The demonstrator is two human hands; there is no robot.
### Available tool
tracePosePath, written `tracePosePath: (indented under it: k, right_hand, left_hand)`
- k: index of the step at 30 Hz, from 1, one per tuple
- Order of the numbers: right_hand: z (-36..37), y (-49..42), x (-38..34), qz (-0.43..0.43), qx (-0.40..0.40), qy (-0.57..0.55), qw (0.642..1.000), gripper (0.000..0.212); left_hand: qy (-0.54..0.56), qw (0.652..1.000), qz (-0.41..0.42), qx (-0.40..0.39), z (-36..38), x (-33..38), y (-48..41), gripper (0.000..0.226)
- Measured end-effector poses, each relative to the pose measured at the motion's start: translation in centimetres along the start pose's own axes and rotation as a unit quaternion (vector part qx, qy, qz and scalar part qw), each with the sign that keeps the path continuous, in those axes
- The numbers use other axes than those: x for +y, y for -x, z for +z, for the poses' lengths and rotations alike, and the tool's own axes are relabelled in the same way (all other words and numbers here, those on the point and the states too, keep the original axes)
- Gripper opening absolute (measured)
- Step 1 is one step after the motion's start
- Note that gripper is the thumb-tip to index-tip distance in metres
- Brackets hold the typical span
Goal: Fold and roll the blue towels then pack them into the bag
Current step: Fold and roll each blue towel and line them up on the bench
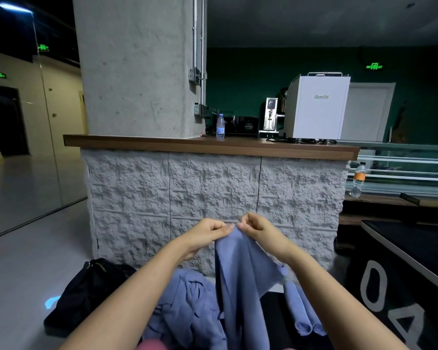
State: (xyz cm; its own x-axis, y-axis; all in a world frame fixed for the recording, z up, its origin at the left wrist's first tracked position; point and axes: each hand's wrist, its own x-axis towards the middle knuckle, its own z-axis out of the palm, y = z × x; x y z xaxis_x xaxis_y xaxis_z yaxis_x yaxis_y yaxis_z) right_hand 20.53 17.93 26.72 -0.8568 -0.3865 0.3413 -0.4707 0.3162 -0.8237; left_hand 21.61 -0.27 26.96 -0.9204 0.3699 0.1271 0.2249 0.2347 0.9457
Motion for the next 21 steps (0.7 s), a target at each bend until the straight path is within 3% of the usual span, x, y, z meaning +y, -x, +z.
tracePosePath:
  k: [5, 8, 10, 15, 18, 21]
  right_hand:
    - [-2.1, 0.5, 0.8, 0.026, 0.046, 0.032, 0.998, 0.021]
    - [-3.1, 1.1, 1.1, 0.046, 0.031, 0.024, 0.998, 0.020]
    - [-3.0, 1.4, 1.3, 0.041, 0.006, -0.022, 0.999, 0.018]
    - [-1.7, 1.3, 1.4, -0.006, -0.036, -0.143, 0.989, 0.008]
    - [-1.5, 1.3, 1.1, -0.009, -0.032, -0.215, 0.976, 0.013]
    - [-1.7, 1.5, 1.4, 0.007, -0.011, -0.192, 0.981, 0.011]
  left_hand:
    - [-0.012, 1.000, -0.016, 0.009, -1.3, -1.3, -0.3, 0.029]
    - [0.005, 0.999, -0.009, 0.034, -1.4, -1.3, -0.2, 0.025]
    - [-0.008, 1.000, -0.002, 0.028, -1.1, -1.3, -0.5, 0.019]
    - [-0.033, 0.999, 0.013, -0.017, 0.9, -1.0, -0.7, 0.044]
    - [-0.027, 1.000, 0.000, -0.003, 1.0, -1.3, -0.9, 0.030]
    - [-0.003, 0.999, 0.012, 0.049, 0.5, -1.7, -1.2, 0.018]
